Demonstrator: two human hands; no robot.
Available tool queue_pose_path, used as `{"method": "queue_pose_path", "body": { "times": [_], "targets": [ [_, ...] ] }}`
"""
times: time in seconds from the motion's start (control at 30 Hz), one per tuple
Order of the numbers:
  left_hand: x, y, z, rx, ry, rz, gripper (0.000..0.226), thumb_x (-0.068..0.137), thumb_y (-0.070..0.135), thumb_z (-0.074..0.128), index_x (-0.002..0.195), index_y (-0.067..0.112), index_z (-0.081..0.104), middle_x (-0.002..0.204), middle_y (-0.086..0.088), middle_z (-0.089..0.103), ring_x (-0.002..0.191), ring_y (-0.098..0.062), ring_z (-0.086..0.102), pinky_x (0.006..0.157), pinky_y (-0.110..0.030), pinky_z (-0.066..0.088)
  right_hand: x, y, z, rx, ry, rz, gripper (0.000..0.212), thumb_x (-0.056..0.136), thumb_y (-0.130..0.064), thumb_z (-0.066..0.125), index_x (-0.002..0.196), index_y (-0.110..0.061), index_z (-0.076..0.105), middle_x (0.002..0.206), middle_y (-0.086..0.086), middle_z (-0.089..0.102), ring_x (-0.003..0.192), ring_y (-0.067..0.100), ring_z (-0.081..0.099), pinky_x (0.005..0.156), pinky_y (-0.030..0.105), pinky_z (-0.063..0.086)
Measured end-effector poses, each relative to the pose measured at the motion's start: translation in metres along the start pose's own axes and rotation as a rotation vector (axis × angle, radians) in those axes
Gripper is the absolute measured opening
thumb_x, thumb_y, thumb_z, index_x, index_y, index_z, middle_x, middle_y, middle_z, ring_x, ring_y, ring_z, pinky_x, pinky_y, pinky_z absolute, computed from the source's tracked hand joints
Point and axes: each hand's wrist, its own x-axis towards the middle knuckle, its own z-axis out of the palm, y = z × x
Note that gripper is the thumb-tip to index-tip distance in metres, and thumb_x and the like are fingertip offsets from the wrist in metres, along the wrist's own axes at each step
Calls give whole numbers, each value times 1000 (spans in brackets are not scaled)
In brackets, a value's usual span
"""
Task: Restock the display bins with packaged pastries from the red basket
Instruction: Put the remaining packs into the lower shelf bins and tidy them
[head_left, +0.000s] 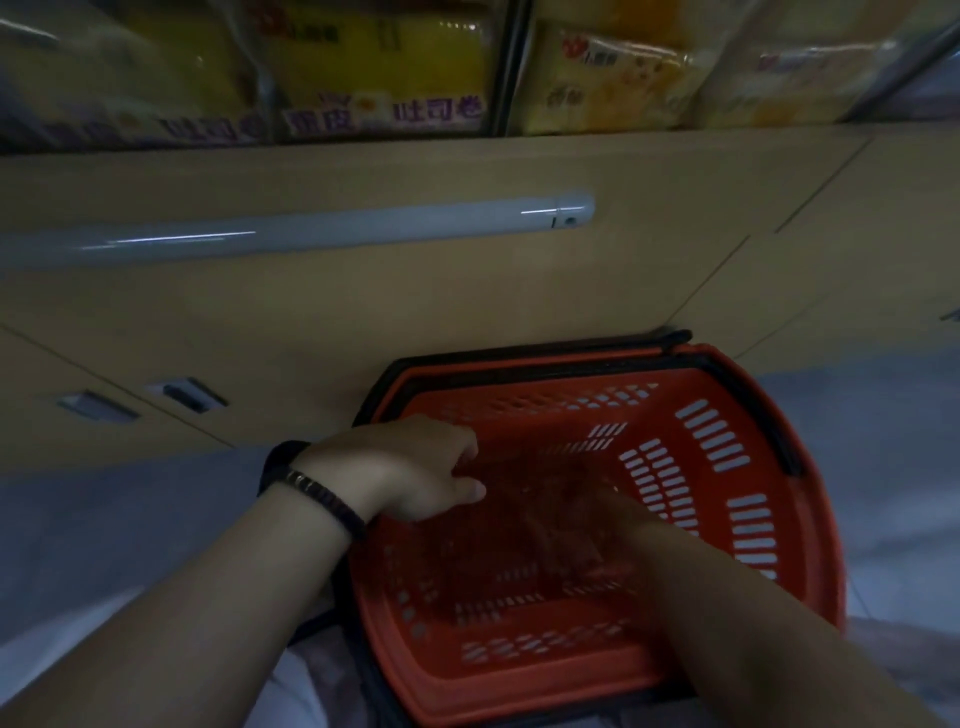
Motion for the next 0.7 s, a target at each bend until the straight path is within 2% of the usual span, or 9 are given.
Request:
{"method": "queue_pose_path", "body": {
  "times": [0.1,0.17,0.23,0.3,0.37,0.47,0.57,0.63,0.7],
  "targets": [
    [-2,5,1,31,-29,-5,55,101,58,54,149,31,49,141,5,57,125,-17,57,106,-34,49,-33,-28,-34,-44,-203,-53,33,98,-11,66,130,-13,68,131,12,69,111,21,65,91,31,54],
    [-5,7,3,38,-25,-5,51,101,58,54,143,28,56,137,3,61,118,-19,62,100,-36,54,-69,-56,-64,-84,-164,-133,33,87,-11,72,120,-15,71,101,0,72,88,14,66,66,22,53],
    [-8,11,3,-5,10,-46,51,102,60,51,134,21,63,132,-1,64,105,-21,67,84,-37,59,-104,-81,-96,-175,-66,-229,33,76,-22,75,109,-15,72,86,-8,66,72,7,60,63,23,47],
    [-11,15,2,-82,84,-108,67,101,69,42,138,15,61,138,-4,64,107,-24,68,87,-37,58,-140,-103,-123,-295,52,-331,27,73,-31,76,90,-11,70,78,-1,68,66,10,56,62,29,43],
    [-17,20,3,-359,118,-180,88,96,80,34,153,13,45,141,-10,63,102,-29,73,89,-39,60,-178,-122,-143,-369,207,-417,29,76,-38,73,81,-10,66,73,2,66,67,16,57,60,32,42],
    [-30,35,4,-1025,84,-181,99,83,92,38,152,21,44,106,-17,76,80,-33,79,64,-35,59,-247,-144,-156,-316,568,-577,47,80,-63,52,75,-17,57,69,-1,64,65,16,62,59,35,49],
    [-46,56,3,-1337,228,2,65,92,74,54,118,16,71,93,-14,78,82,-33,79,63,-32,57,-283,-146,-152,-446,897,-753,20,83,-39,64,83,-29,45,76,-4,62,73,26,63,58,41,51],
    [-61,67,4,-1458,346,147,38,97,45,68,101,9,79,90,-13,78,84,-29,78,68,-34,59,-292,-146,-143,-426,1063,-895,26,78,-24,67,86,-30,43,77,-3,56,71,26,56,58,37,45],
    [-78,70,4,-1501,448,266,24,96,22,73,100,-1,79,93,-20,75,85,-29,76,73,-38,62,-303,-147,-140,-337,1105,-999,24,77,-19,73,83,-26,51,83,-6,53,76,21,52,64,31,43]
  ]
}}
